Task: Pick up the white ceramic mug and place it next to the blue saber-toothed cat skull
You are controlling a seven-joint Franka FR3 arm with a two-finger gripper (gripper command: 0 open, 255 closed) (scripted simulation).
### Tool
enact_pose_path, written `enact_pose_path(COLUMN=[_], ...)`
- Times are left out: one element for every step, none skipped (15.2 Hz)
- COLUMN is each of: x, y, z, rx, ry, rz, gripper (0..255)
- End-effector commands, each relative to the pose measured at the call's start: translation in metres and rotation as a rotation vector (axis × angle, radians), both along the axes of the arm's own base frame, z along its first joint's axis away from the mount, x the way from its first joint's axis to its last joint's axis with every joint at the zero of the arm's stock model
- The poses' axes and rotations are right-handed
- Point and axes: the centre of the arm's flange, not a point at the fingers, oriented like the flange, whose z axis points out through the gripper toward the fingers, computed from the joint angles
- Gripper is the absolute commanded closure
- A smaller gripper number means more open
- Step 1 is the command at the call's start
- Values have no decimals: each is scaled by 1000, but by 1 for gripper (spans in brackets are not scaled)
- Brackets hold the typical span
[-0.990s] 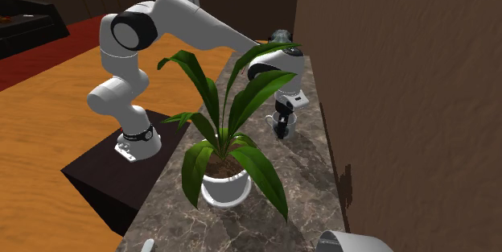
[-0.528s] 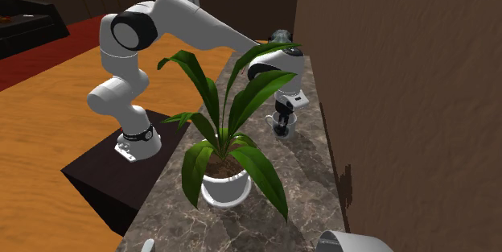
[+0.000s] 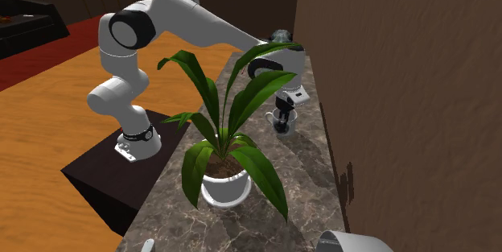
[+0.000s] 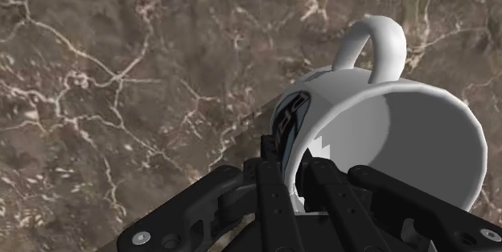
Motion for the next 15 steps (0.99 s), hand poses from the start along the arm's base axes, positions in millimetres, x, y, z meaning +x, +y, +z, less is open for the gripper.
enact_pose_path(x=[0,0,0,0,0,0,0,0,0,0,0,0,0,0,0], y=[0,0,0,0,0,0,0,0,0,0,0,0,0,0,0], z=[10,16,21,26,31,37,42,47,53,58,63,68,74,79,84], rx=[0,0,0,0,0,0,0,0,0,0,0,0,0,0,0], ry=[0,0,0,0,0,0,0,0,0,0,0,0,0,0,0], rz=[0,0,0,0,0,0,0,0,0,0,0,0,0,0,0], gripper=[255,255,255,255,255,255,255,255,255,255,255,255,255,255,255])
